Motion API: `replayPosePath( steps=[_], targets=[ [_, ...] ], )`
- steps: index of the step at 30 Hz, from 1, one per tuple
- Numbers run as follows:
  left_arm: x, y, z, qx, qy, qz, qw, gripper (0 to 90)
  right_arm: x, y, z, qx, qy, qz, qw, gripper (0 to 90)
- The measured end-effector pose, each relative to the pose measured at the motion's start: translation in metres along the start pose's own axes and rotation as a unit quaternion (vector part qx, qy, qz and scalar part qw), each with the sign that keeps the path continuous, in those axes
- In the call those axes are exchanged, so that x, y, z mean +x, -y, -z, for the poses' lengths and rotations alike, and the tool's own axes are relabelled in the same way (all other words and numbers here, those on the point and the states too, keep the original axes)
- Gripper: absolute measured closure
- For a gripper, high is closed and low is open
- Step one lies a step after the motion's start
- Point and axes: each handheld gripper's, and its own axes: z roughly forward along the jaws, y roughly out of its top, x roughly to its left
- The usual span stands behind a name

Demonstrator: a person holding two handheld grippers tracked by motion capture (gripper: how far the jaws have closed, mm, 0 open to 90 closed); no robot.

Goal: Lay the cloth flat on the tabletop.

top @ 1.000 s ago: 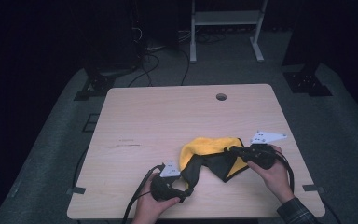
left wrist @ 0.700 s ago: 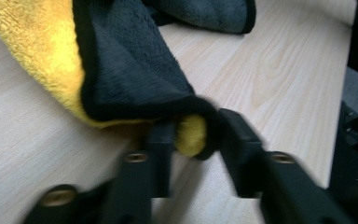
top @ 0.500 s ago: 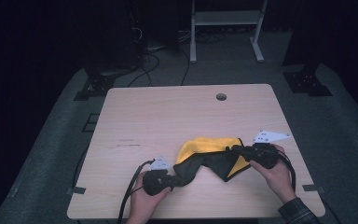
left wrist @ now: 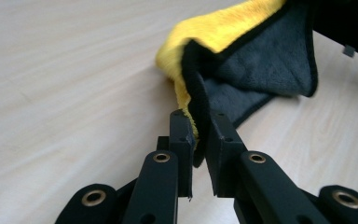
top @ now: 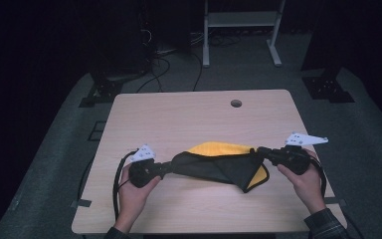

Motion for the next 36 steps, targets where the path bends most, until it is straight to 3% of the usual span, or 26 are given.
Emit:
replayPosePath(
  steps=[4, 8, 11, 15, 18, 20, 25, 26, 27, 30, 32, 36],
  targets=[
    [0.01, -0.001, -0.007, 0.01, -0.006, 0.001, 0.9999, 81.5, -0.013, 0.009, -0.006, 0.021, 0.015, -0.024, 0.9994, 83.3],
    [0.015, -0.001, -0.013, 0.021, -0.007, 0.003, 0.9997, 81.4, -0.03, 0.023, -0.013, 0.05, 0.052, -0.044, 0.9965, 79.6],
    [0.016, -0.001, -0.015, 0.024, -0.007, 0.003, 0.9997, 81.4, -0.034, 0.024, -0.009, 0.044, 0.058, -0.049, 0.9961, 77.2],
    [0.016, -0.001, -0.016, 0.026, -0.006, 0.001, 0.9996, 81.4, -0.033, 0.021, 0.002, 0.02, 0.043, -0.041, 0.998, 69.2],
    [0.016, -0.001, -0.016, 0.026, -0.004, 0.001, 0.9997, 81.4, -0.03, 0.022, 0.0, 0.032, 0.029, -0.02, 0.9989, 64.3],
    [0.016, -0.001, -0.016, 0.025, -0.003, 0.0, 0.9997, 81.4, -0.028, 0.024, -0.005, 0.05, 0.026, -0.01, 0.9984, 62.0],
    [0.017, -0.002, -0.016, 0.026, -0.002, 0.001, 0.9997, 81.4, -0.032, 0.039, -0.022, 0.112, 0.041, 0.007, 0.9929, 60.3],
    [0.018, -0.002, -0.016, 0.025, -0.001, 0.001, 0.9997, 81.4, -0.033, 0.041, -0.024, 0.118, 0.045, 0.009, 0.9919, 61.5],
    [0.018, -0.002, -0.016, 0.025, 0.0, 0.001, 0.9997, 81.5, -0.034, 0.043, -0.028, 0.127, 0.049, 0.011, 0.9906, 70.0],
    [0.018, -0.003, -0.015, 0.022, 0.0, -0.001, 0.9997, 81.4, -0.035, 0.041, -0.028, 0.117, 0.049, 0.006, 0.9919, 80.7],
    [0.018, -0.004, -0.014, 0.02, 0.0, -0.001, 0.9998, 81.5, -0.036, 0.033, -0.019, 0.088, 0.041, -0.002, 0.9953, 81.9],
    [0.02, -0.01, -0.009, 0.007, -0.003, -0.007, 0.9999, 81.5, -0.034, 0.025, -0.011, 0.07, 0.034, -0.001, 0.997, 82.3]
  ],
)
